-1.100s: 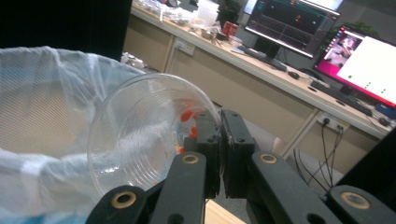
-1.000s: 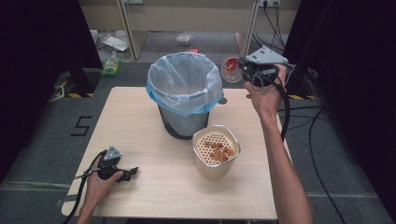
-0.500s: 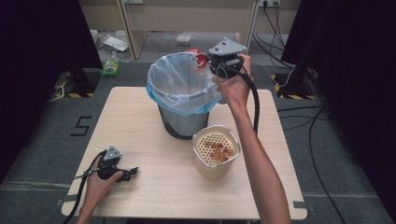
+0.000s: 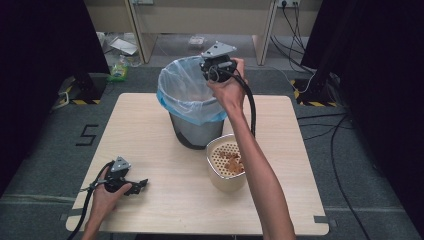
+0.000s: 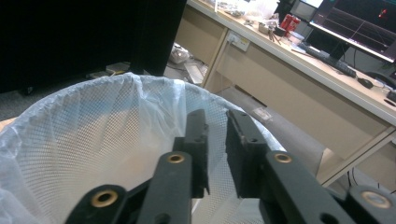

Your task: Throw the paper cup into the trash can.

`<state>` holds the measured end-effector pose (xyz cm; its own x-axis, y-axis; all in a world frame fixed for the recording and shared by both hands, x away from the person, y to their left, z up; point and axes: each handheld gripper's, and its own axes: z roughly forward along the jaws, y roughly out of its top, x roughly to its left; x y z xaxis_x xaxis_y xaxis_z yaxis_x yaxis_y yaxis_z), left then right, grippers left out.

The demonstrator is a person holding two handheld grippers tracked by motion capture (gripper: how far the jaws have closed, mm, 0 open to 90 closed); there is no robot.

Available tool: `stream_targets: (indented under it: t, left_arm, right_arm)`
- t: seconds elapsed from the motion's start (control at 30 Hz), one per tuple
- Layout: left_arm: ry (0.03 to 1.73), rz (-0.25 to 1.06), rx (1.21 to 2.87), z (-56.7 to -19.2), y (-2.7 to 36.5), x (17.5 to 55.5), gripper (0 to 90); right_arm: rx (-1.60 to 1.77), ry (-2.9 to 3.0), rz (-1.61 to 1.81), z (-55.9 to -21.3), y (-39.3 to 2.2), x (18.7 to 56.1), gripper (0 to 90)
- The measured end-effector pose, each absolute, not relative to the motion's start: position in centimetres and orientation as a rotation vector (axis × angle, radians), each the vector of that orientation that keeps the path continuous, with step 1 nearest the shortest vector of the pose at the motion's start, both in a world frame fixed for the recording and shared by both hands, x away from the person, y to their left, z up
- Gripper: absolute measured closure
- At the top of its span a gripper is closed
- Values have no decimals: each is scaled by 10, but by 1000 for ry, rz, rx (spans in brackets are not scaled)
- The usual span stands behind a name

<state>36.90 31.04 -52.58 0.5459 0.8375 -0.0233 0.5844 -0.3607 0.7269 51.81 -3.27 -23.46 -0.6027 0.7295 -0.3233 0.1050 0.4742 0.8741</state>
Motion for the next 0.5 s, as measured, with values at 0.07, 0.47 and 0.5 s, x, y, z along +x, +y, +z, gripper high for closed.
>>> stream_targets:
  t: [0.07, 0.47, 0.5]
  left_arm:
    - [1142, 464, 2083, -526, 310, 369, 0]
    - [1142, 463, 2082, -526, 310, 369, 0]
    - [1142, 463, 2082, -526, 310, 369, 0]
  right_arm:
    - [694, 2018, 1142, -234, -36, 518, 750]
    - [782, 1978, 1153, -224, -87, 506, 609]
    - [782, 1978, 1153, -224, -87, 506, 609]
